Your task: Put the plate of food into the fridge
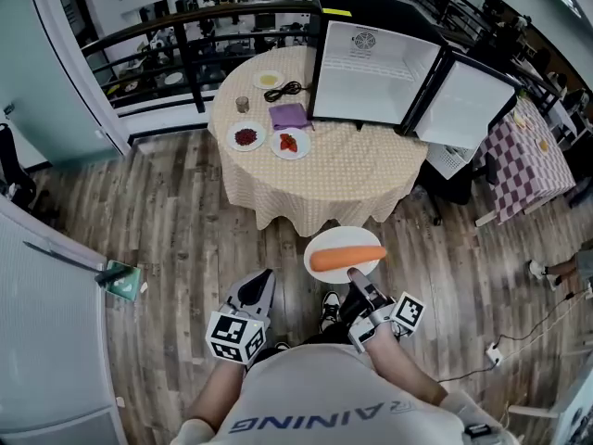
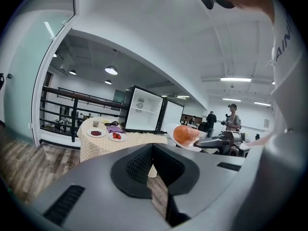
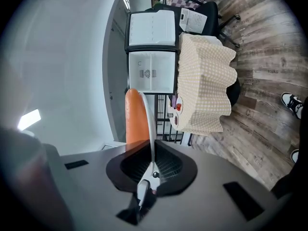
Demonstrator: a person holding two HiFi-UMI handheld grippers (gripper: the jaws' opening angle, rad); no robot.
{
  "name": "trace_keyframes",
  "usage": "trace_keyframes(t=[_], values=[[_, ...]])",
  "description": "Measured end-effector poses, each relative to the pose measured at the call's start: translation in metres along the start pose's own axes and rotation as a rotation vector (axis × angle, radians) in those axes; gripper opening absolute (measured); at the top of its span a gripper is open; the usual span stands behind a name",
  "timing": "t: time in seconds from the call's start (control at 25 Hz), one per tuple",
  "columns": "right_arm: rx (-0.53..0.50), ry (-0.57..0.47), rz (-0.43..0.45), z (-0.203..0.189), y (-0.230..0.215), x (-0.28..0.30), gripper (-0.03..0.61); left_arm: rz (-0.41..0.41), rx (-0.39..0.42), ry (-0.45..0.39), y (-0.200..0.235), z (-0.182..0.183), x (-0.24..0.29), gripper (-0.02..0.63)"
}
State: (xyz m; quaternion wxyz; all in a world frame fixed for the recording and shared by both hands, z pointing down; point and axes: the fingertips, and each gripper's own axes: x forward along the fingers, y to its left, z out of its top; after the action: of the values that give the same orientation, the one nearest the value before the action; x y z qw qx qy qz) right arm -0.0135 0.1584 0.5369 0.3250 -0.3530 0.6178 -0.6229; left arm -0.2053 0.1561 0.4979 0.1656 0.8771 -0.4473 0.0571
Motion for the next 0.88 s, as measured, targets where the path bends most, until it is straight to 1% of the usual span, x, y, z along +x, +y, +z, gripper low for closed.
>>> trace_keyframes(t=[0.2, 0.52, 0.88], values=[[0.005, 0.012, 0.004, 0.04, 0.005, 0.025, 0.035, 0.011, 0.008, 0.003, 0.003, 0.019, 0.042, 0.008], [0.015, 0.047, 0.005, 0.113, 0.009, 0.052, 0.035, 0.043, 0.014, 0.011, -0.009, 0.045, 0.111, 0.008], [0.011, 0.069, -0.018, 0.199, 0.001, 0.071, 0.035, 0.077, 0.009, 0.002, -0.019, 0.063, 0.191, 0.008]])
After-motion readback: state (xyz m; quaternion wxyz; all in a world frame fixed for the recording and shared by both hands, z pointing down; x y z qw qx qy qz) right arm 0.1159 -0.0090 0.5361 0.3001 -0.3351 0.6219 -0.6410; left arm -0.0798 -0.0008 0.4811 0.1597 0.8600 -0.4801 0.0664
